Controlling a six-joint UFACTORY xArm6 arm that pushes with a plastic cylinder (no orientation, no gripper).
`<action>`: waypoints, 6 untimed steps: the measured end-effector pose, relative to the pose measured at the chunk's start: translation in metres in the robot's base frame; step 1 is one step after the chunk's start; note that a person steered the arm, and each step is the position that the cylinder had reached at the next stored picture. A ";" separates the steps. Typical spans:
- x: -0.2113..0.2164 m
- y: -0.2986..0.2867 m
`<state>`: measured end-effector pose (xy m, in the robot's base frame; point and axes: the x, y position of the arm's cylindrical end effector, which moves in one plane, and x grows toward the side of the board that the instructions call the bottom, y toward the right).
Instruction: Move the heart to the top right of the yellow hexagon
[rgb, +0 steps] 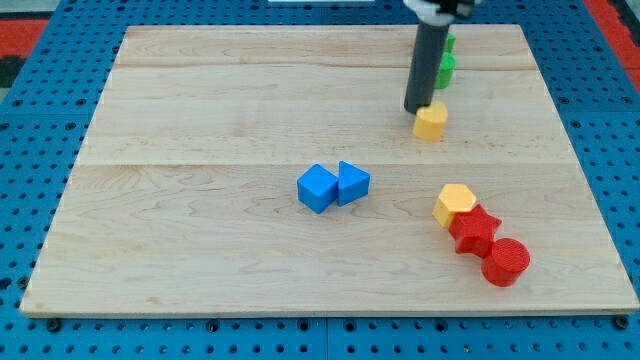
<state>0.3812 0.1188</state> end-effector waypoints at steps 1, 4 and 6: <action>0.030 0.013; 0.038 0.031; 0.056 0.051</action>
